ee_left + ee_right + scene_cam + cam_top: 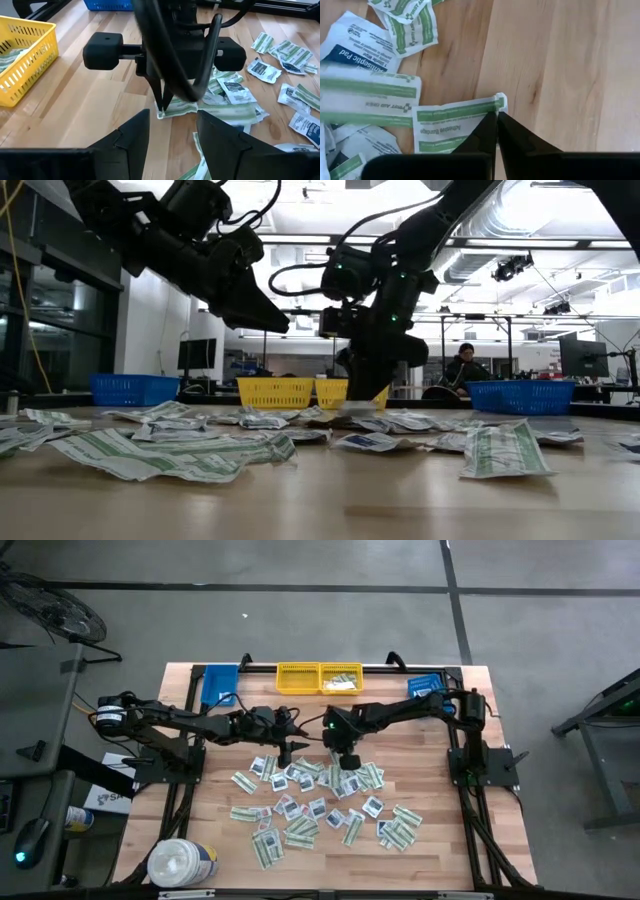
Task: Pick & Place First Aid Supplies
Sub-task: Put the green bandage pack into the right yellow bin
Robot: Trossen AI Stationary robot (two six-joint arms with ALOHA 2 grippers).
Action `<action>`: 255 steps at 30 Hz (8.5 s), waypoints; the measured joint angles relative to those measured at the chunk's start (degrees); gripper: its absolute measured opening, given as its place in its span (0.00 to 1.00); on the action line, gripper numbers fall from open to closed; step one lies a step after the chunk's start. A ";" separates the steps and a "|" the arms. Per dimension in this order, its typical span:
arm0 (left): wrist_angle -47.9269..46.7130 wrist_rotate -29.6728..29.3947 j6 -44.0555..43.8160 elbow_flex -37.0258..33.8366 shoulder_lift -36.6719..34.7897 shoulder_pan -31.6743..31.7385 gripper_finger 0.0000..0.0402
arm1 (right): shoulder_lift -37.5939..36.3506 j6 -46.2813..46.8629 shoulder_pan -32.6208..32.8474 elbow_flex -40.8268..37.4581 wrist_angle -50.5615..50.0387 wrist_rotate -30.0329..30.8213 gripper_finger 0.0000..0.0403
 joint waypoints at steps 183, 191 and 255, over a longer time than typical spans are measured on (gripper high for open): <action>-1.33 5.58 -0.65 0.02 -0.01 0.00 0.40 | -11.67 62.30 5.03 -24.00 37.64 -12.47 0.35; -1.34 5.58 -0.65 0.02 0.00 0.01 0.40 | -11.67 61.78 5.05 -24.00 37.68 -12.63 0.23; -1.29 5.58 -1.11 0.02 -0.01 0.00 0.40 | -30.94 21.46 -7.84 -2.11 7.82 26.10 0.00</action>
